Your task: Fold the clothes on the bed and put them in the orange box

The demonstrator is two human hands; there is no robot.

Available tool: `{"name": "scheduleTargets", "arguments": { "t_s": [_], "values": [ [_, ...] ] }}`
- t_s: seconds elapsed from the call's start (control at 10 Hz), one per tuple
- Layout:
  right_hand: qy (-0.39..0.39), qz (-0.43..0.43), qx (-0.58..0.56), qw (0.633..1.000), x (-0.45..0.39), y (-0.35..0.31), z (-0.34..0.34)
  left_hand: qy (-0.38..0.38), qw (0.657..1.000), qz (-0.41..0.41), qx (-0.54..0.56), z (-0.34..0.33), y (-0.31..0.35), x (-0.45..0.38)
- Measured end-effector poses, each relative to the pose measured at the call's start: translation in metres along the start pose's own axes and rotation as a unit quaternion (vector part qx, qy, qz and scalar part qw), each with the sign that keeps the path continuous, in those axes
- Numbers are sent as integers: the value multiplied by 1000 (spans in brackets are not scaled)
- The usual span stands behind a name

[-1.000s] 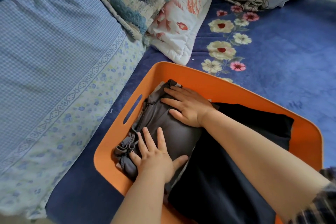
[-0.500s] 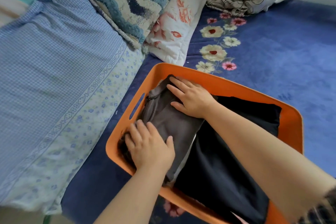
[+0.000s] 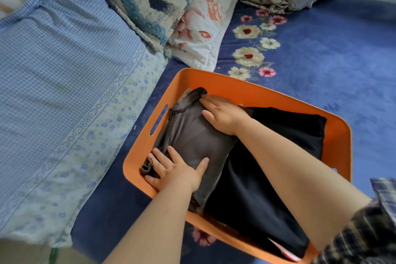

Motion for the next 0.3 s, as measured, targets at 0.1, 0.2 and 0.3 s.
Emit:
{"name": "scheduleTargets", "arguments": {
  "t_s": [0.1,0.2,0.3],
  "values": [
    [33,-15,-27,999,28,14,2,30,999,-4,-29,3,1,11],
    [34,-40,-60,997,66,38,4,129,988,-49,-73,12,12,25],
    [91,-63,-105,988,110,61,21,216,959,-162,-82,17,38,37]
  ]
}}
Point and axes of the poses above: each hand's wrist, its own x-axis away from the middle knuckle, its own z-axis out of the back of the hand, y = z × x, the point moved 5 cm from there along -x, towards the middle knuckle, and after that the axes turned 9 degrees about -y, right-handed, at the moved point
